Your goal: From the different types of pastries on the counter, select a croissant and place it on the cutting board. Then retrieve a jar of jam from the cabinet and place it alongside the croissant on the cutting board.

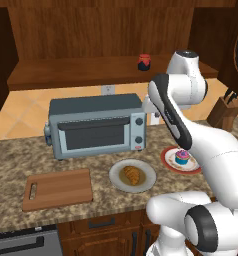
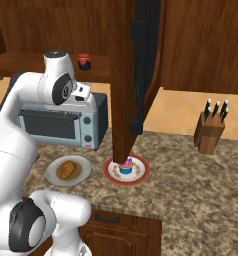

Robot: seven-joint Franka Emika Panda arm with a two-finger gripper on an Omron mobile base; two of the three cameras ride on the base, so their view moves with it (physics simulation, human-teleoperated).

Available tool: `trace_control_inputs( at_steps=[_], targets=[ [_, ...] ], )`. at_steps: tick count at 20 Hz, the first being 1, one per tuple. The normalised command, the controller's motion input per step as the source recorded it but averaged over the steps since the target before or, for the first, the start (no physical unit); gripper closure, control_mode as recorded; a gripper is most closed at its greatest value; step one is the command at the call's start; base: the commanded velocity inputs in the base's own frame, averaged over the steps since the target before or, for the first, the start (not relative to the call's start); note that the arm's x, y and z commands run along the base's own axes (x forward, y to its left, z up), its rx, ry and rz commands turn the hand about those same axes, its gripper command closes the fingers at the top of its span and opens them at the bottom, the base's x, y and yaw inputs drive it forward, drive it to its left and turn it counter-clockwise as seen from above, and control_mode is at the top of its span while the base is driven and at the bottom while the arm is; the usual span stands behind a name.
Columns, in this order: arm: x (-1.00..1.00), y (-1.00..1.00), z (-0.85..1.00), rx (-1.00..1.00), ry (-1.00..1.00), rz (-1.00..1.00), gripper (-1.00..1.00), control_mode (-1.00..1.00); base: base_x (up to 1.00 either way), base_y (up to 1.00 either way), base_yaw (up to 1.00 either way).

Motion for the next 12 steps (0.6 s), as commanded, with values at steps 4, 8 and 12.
trace_control_inputs(
  at_steps=[4,8,12],
  targets=[
    [0.0,0.01,0.0,0.0,0.0,0.0,-1.0,-1.0,0.0,0.0,0.0],
    [0.06,0.13,0.42,0.01,-0.24,0.0,-1.0,-1.0,0.0,0.0,0.0],
    [0.02,0.11,1.0,0.03,-0.41,0.0,-1.0,-1.0,0.0,0.0,0.0]
  ],
)
